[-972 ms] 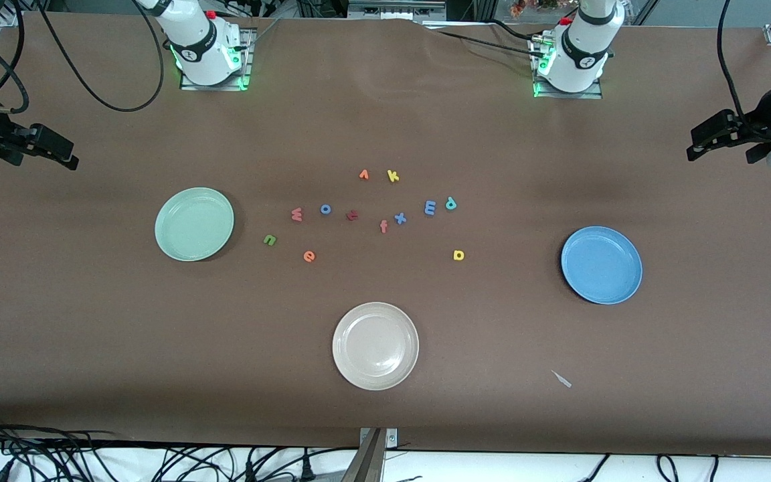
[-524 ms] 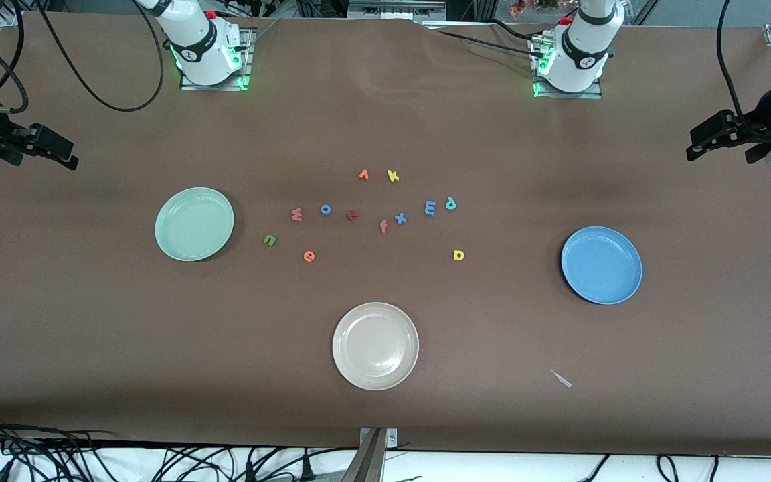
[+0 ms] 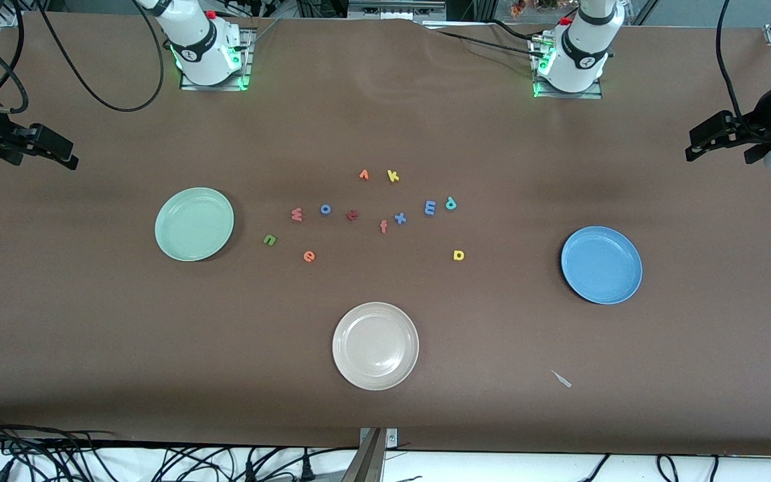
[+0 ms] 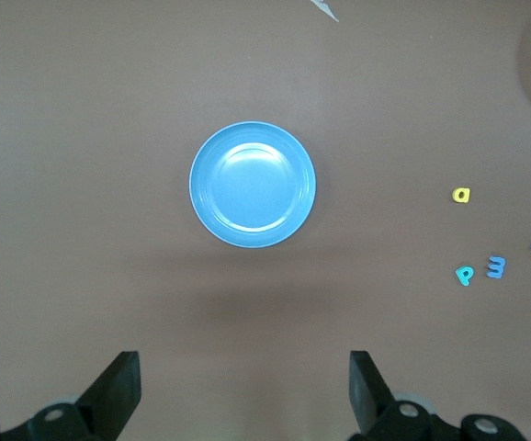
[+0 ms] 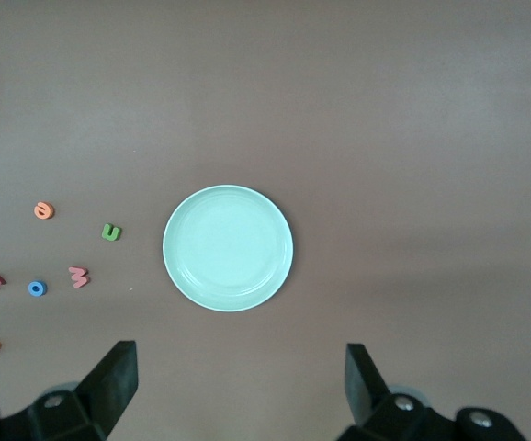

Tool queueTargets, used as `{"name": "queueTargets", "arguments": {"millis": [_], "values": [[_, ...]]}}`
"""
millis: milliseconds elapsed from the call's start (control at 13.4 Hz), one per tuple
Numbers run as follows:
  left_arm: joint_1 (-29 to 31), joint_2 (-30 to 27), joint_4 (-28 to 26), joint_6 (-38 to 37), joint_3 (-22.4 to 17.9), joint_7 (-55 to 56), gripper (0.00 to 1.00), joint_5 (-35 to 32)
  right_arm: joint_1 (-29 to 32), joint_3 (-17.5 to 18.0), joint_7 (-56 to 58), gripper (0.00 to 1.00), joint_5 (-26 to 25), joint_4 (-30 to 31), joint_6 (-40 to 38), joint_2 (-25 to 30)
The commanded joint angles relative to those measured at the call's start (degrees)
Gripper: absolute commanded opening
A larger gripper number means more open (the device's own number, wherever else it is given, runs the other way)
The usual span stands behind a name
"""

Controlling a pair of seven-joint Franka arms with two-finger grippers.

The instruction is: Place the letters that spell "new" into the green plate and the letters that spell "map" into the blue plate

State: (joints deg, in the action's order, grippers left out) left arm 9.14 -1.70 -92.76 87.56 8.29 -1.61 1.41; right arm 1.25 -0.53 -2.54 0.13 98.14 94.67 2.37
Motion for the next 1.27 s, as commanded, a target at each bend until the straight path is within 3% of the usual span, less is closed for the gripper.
{"name": "queueTargets", "arguments": {"millis": [0,1197], "values": [[0.27,-0.23,-0.32,0.59,0.06,-1.46,1.0,-0.62,-0.29,-0.18,-0.54,1.0,-0.48,-0.75,-0.98,0.0],[0.09,1.08,0.65,0.85,0.06,-1.38,1.0,-0.1,-0.29,-0.18,-0.63,1.0,-0.4,-0.76,-1.07,0.0]]}}
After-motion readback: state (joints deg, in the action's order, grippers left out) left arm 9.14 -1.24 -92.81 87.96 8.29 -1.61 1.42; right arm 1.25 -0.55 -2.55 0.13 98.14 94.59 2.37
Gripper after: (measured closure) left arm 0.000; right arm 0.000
